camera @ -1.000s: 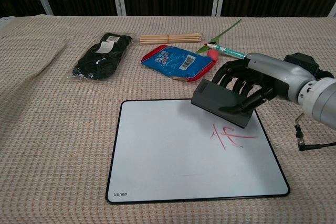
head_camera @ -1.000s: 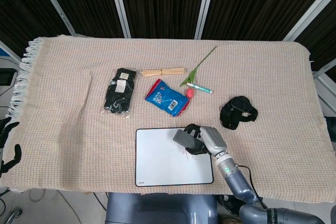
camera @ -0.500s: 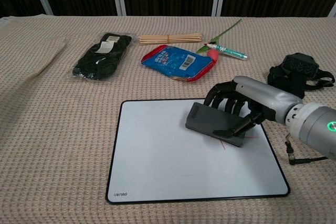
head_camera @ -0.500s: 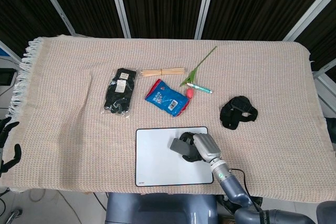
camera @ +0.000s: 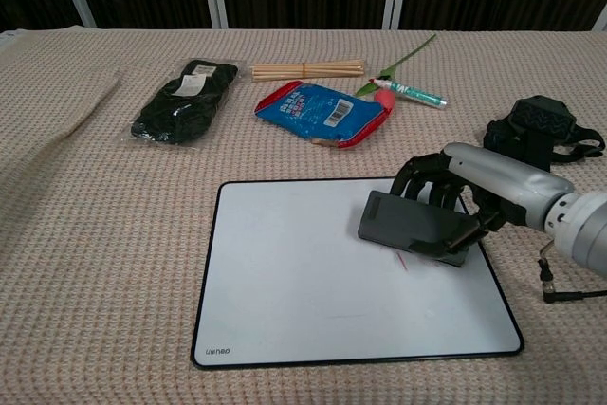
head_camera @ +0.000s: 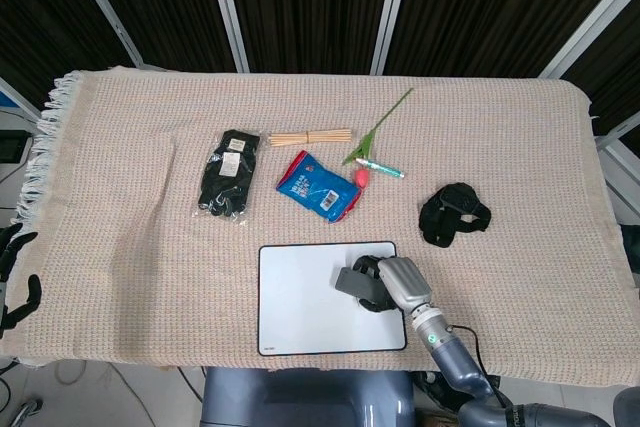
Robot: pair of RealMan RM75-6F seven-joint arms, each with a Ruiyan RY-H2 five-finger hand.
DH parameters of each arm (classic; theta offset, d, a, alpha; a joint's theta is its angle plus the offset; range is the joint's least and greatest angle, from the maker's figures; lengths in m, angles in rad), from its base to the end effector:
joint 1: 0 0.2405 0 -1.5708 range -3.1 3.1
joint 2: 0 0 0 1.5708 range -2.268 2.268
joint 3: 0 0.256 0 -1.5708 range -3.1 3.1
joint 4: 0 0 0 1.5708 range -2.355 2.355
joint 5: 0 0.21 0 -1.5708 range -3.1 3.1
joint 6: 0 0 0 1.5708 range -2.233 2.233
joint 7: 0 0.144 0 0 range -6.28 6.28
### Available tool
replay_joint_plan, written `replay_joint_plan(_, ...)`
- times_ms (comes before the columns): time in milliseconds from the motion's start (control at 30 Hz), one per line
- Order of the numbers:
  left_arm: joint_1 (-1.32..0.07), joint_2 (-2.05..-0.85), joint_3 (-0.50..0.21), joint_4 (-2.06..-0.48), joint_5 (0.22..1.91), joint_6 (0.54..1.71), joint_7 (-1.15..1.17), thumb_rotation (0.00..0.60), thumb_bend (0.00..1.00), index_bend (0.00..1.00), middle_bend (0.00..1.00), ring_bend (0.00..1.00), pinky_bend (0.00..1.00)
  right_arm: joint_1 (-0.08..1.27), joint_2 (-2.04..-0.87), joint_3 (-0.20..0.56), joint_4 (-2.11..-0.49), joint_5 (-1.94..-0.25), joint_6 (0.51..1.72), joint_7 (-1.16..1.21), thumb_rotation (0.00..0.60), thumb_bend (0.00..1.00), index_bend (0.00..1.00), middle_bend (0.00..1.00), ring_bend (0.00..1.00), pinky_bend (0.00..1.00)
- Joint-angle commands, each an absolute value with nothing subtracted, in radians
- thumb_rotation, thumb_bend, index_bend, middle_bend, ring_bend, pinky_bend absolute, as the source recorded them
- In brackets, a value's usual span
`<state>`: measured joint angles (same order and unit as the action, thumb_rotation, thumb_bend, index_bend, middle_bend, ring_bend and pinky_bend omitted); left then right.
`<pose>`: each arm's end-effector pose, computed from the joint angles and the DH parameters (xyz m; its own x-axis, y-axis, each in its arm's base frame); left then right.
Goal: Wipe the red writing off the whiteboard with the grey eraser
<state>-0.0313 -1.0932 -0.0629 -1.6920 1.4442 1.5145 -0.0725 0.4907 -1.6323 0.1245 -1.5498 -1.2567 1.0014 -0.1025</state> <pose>-0.3111 0.1659 0.1685 0.2733 -0.0237 0.9616 0.9588 0.0877 -0.2703 -0.1783 -0.2654 -0.0476 0.1107 -0.4321 0.8950 -0.9755 -0.2195 0.0147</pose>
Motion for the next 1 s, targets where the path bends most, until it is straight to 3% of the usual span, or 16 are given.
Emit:
replay_joint_plan(33, -0.031, -1.094, -0.062, -1.692, 1.445, 1.515, -0.071, 0.600, 0.56, 0.17, 0.05, 0.00, 0.09, 0.497, -1.620, 0.137, -1.535, -1.241, 0.991, -0.091, 0.600, 0.40, 0.48, 0.49, 0.51, 0.44)
replay_joint_plan(400, -0.029, -1.097, -0.061, -1.696, 1.448, 1.520, -0.060, 0.600, 0.56, 0.17, 0.05, 0.00, 0.09, 0.516, -1.624, 0.166, -1.447, -1.185, 0.950, -0.049, 0.600, 0.40, 0.48, 0.50, 0.52, 0.44)
replay_joint_plan(1000, -0.029, -1.097, -0.061, -1.696, 1.447, 1.521, -0.059, 0.600, 0.56, 0.17, 0.05, 0.00, 0.09, 0.449, -1.606, 0.059, -1.557, -1.292, 1.030, -0.019, 0.600, 0.40, 0.48, 0.50, 0.52, 0.44)
